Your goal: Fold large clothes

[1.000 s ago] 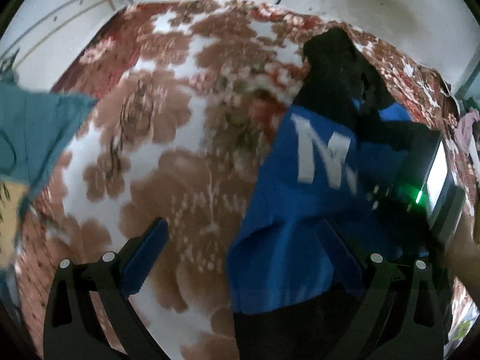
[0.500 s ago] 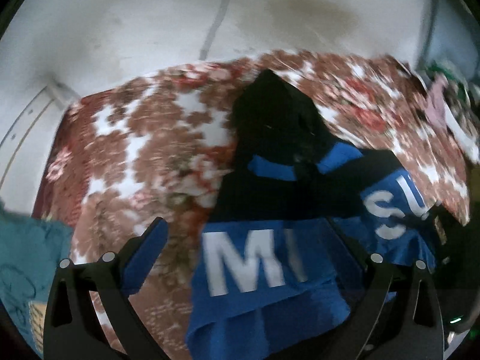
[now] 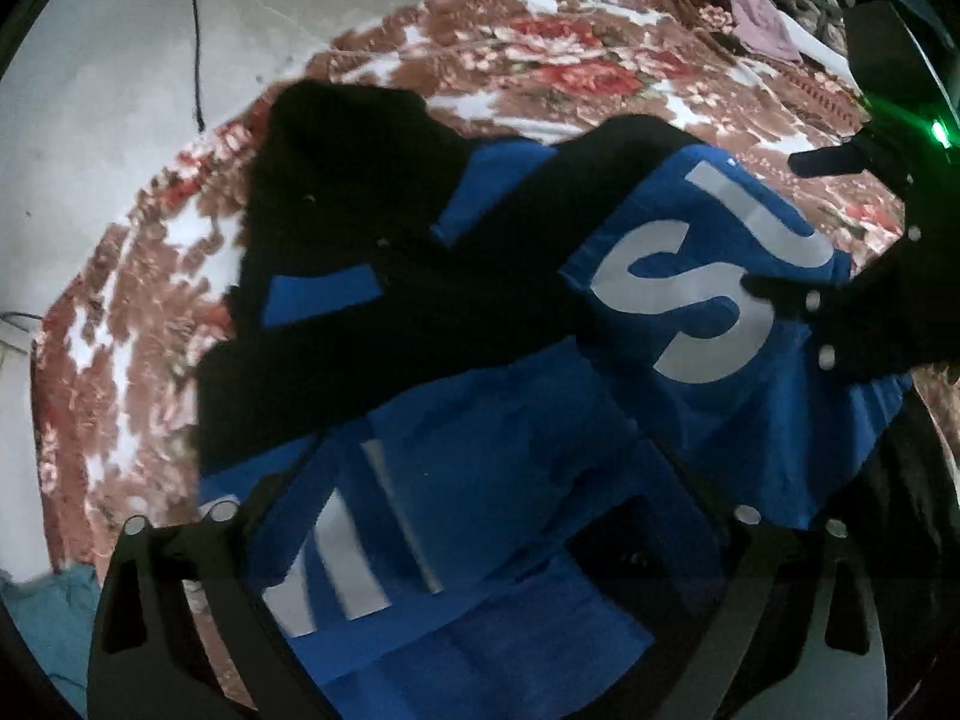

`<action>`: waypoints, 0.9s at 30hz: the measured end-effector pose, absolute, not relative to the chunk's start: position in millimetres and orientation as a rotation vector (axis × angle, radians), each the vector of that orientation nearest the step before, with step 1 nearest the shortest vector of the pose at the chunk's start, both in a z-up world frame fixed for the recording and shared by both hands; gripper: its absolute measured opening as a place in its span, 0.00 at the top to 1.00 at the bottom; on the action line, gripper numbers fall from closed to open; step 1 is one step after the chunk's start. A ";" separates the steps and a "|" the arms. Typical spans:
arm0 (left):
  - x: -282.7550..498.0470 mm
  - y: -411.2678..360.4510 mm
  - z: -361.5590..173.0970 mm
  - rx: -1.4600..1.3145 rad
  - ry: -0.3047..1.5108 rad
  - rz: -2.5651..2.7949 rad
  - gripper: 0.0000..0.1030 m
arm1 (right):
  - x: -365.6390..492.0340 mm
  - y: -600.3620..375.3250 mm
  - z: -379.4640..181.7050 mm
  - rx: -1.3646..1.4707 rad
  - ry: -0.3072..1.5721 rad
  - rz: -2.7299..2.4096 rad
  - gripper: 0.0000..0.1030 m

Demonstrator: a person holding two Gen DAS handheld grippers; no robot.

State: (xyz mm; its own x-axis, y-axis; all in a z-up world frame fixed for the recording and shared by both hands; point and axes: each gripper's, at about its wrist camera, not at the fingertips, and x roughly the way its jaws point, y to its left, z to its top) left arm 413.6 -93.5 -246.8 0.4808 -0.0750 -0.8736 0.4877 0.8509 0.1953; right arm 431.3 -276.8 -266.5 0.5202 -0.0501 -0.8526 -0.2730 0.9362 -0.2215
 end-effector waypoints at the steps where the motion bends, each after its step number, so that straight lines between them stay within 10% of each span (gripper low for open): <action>1: 414.3 -97.2 -250.1 0.466 1.015 -0.366 0.11 | 434.6 -282.4 -269.2 -0.336 1.033 0.120 0.05; 13: 419.6 -139.4 -294.7 0.714 1.041 -0.480 0.10 | 454.3 -304.6 -313.4 -0.217 1.184 0.157 0.04; 17: 416.8 -143.2 -297.0 0.765 0.997 -0.483 0.48 | 453.7 -304.2 -316.7 -0.230 1.187 0.166 0.04; 27: 442.2 -86.3 -261.2 0.327 1.076 -0.422 0.78 | 455.8 -300.9 -320.9 -0.252 1.205 0.156 0.05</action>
